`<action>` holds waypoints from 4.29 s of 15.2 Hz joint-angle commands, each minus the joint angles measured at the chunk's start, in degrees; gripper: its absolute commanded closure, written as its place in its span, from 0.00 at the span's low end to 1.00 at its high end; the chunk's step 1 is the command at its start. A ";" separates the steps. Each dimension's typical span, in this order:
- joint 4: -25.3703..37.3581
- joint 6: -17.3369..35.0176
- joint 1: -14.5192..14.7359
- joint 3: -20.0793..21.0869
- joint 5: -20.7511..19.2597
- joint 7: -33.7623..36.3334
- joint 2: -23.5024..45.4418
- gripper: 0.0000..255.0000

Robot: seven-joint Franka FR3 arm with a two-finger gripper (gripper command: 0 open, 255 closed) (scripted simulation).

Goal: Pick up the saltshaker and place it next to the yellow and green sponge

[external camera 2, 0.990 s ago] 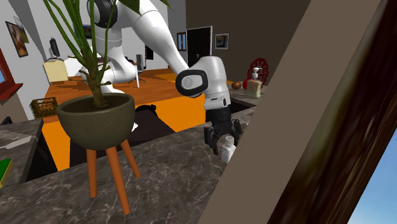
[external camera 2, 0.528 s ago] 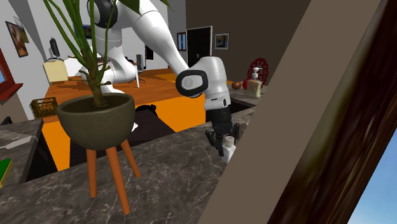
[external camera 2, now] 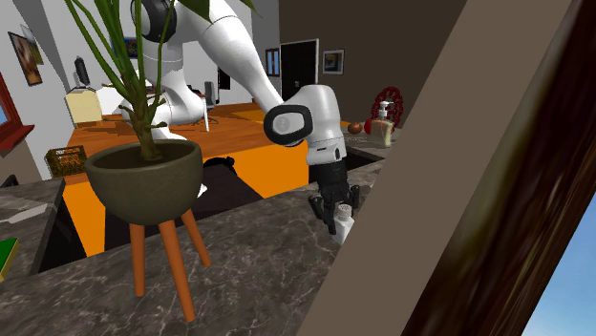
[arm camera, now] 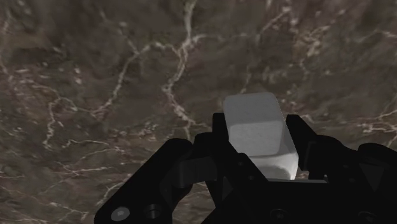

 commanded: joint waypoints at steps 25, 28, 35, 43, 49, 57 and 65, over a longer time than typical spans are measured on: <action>2.26 -13.37 -5.25 7.48 14.53 -12.68 -12.70 1.00; 3.13 -15.19 -5.53 7.92 15.96 -13.92 -13.89 1.00; -2.16 -14.49 -8.72 7.80 21.14 -20.03 -20.14 1.00; -16.07 -9.64 -13.31 3.13 31.94 -35.75 -31.94 1.00; -23.67 -8.24 -14.52 -3.25 37.98 -47.85 -38.77 1.00; -30.09 -8.37 -16.43 -13.28 41.92 -62.90 -45.08 1.00; -32.02 -9.89 -19.50 -23.90 42.89 -77.15 -47.79 1.00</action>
